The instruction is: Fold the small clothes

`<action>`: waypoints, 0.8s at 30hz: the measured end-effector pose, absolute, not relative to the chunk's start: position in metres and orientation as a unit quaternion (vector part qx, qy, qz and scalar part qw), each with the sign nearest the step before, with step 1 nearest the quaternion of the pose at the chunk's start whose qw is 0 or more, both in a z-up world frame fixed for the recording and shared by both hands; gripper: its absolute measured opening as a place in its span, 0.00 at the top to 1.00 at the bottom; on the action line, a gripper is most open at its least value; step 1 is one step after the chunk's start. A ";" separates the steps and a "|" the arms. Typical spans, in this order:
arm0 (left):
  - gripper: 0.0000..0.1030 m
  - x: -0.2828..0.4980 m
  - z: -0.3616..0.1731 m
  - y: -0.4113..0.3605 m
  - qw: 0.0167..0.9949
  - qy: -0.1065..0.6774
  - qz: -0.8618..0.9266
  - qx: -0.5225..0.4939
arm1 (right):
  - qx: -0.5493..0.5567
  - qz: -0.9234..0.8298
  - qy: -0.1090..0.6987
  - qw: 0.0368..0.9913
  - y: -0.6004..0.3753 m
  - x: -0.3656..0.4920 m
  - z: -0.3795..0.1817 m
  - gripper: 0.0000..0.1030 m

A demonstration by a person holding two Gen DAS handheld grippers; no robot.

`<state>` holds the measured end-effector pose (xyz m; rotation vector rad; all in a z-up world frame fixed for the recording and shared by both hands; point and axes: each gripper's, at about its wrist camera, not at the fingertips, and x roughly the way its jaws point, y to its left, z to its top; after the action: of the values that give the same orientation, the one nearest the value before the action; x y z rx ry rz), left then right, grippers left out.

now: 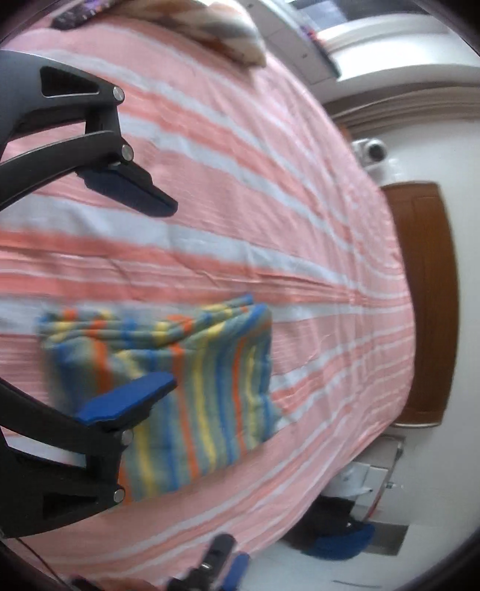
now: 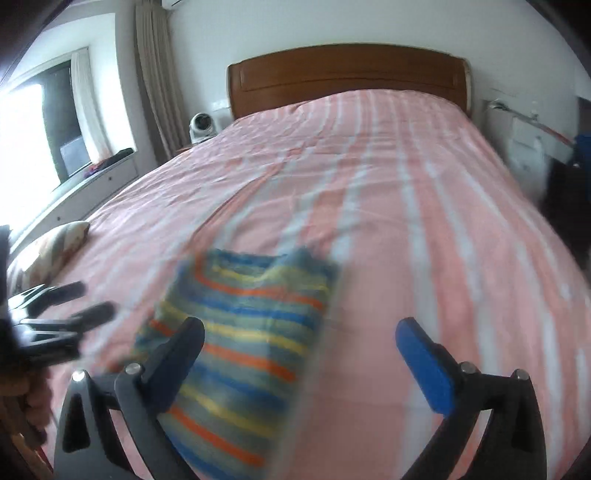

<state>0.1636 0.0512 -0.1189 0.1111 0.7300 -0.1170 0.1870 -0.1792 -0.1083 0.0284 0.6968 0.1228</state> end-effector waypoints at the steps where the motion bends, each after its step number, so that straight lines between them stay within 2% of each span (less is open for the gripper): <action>1: 0.06 0.155 -0.116 0.049 0.935 0.345 -0.049 0.063 | 0.000 0.055 0.335 0.941 -0.184 0.174 -0.104 0.01; 3: 0.01 0.132 -0.106 0.047 0.947 0.308 -0.040 0.077 | -0.025 0.051 0.321 0.945 -0.188 0.144 -0.093 0.01; 7: 0.00 0.092 -0.075 0.037 0.961 0.268 -0.008 0.062 | -0.025 0.033 0.262 0.964 -0.192 0.083 -0.061 0.01; 9: 0.00 0.075 -0.063 0.037 0.964 0.261 0.026 0.043 | -0.010 0.026 0.259 0.965 -0.190 0.065 -0.049 0.00; 14: 0.00 0.040 -0.048 0.041 0.960 0.279 0.029 0.007 | -0.004 0.025 0.266 0.964 -0.184 0.030 -0.038 0.00; 24: 0.00 0.015 -0.049 0.046 0.942 0.334 0.008 -0.010 | 0.009 0.105 0.303 0.947 -0.158 -0.006 -0.033 0.00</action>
<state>0.0150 0.0459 -0.0488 -0.0206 0.6821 0.0173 -0.0056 -0.1580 -0.0334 0.0184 0.6159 0.2136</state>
